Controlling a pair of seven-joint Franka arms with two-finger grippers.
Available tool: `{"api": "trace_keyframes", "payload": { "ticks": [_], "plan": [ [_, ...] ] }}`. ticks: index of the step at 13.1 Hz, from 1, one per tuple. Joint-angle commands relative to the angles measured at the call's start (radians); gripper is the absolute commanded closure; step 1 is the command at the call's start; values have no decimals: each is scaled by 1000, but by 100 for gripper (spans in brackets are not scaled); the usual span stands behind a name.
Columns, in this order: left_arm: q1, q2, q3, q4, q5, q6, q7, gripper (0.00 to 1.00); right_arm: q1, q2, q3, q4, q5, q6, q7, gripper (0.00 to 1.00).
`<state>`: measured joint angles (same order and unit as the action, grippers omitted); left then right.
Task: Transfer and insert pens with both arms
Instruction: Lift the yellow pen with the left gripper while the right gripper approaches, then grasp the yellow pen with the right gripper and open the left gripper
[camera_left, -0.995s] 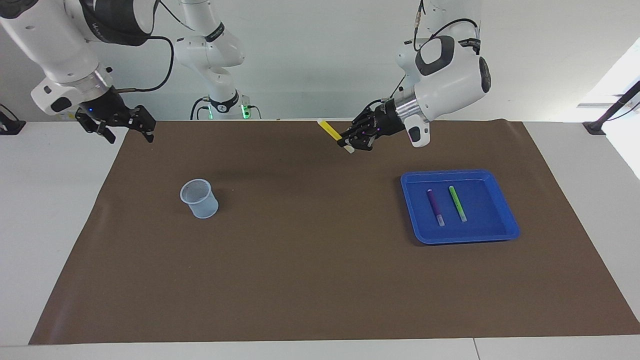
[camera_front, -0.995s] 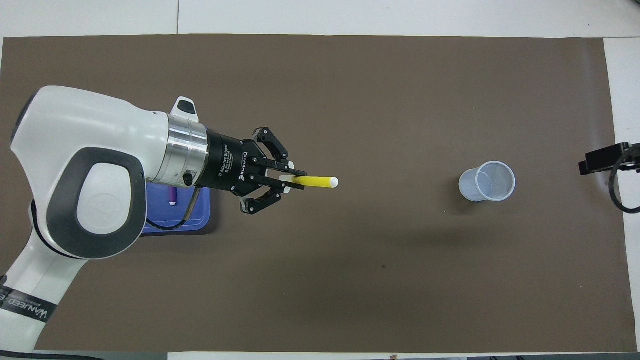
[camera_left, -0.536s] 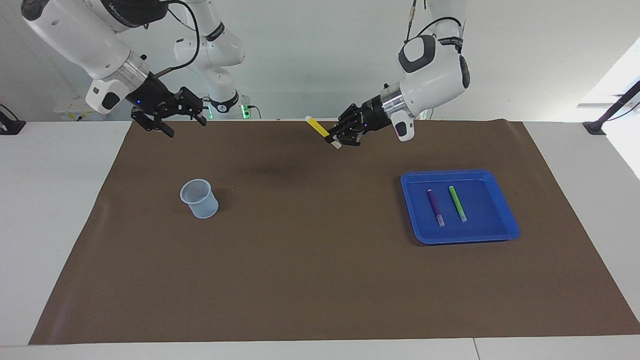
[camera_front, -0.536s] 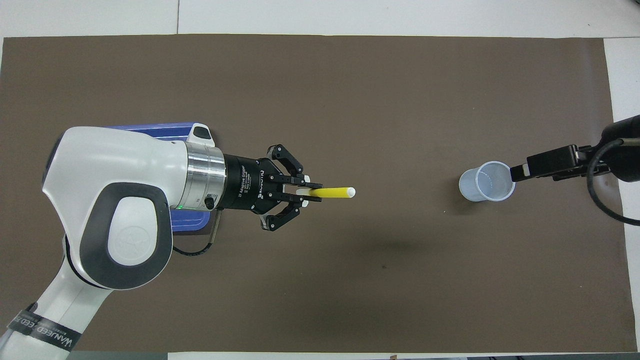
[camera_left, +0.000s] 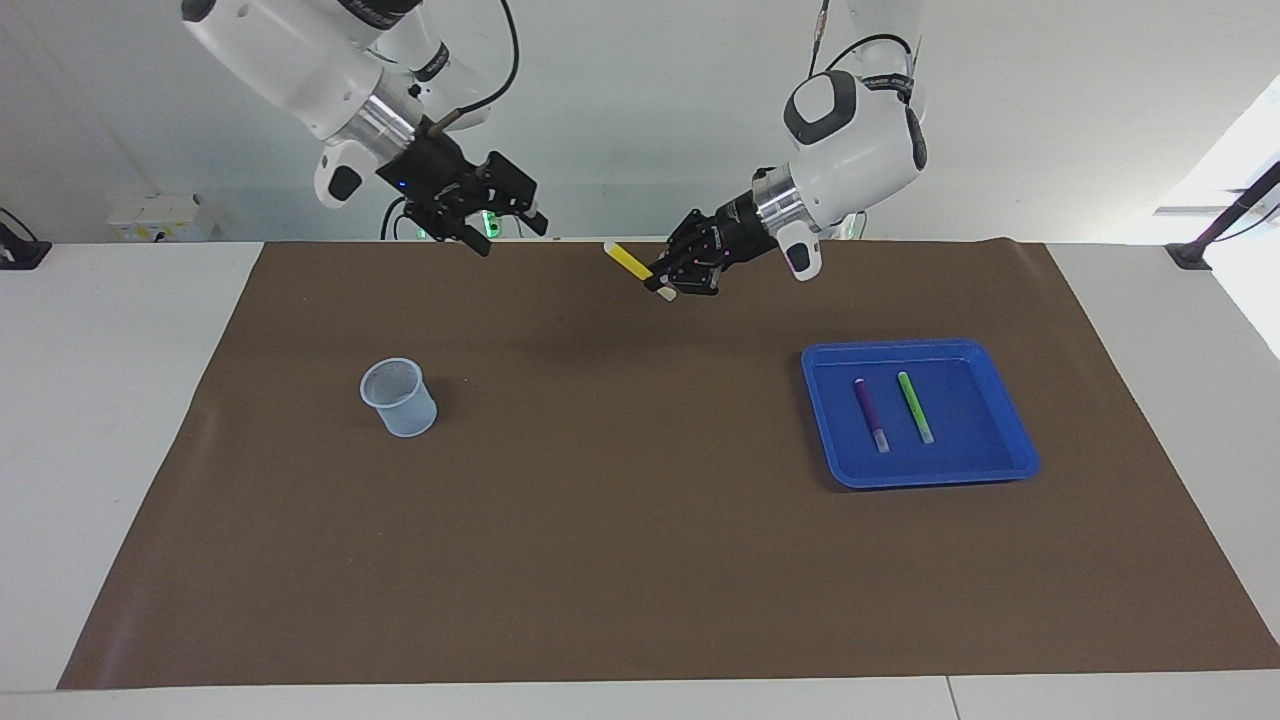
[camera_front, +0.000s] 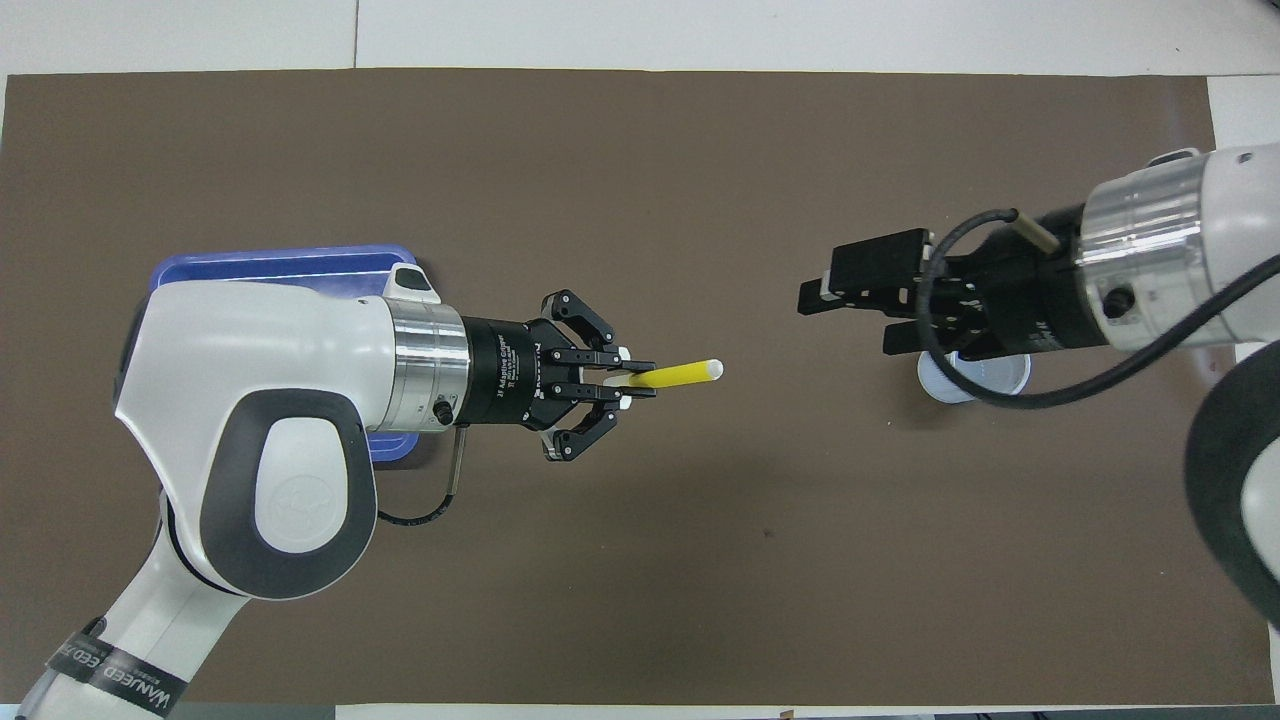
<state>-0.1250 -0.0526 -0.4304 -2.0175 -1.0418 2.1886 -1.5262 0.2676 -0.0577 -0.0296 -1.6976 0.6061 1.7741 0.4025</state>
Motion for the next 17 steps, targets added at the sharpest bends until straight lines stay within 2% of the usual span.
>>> {"api": "trace_keyframes", "payload": {
  "ticks": [1,2,4,6,11,14,17],
  "plan": [
    [-27,-36,9,-41,-21,45,-29,100,62,-57,-4,-132,20,130,25,5],
    [-27,-36,9,-41,-21,45,-29,100,88,-62,-3,-154,20,186,45,7],
    [-25,-35,9,-41,-23,45,-29,100,107,-60,-3,-158,20,215,113,15],
    [-24,-35,9,-41,-24,45,-29,100,139,-60,3,-180,20,281,130,15],
    [-16,-35,9,-40,-44,45,-29,100,144,-80,4,-218,18,268,118,17],
    [-15,-35,9,-40,-49,46,-29,100,144,-80,4,-220,20,269,118,36],
    [-13,-35,9,-40,-63,49,-29,100,145,-80,5,-220,18,271,119,36]
  ]
}}
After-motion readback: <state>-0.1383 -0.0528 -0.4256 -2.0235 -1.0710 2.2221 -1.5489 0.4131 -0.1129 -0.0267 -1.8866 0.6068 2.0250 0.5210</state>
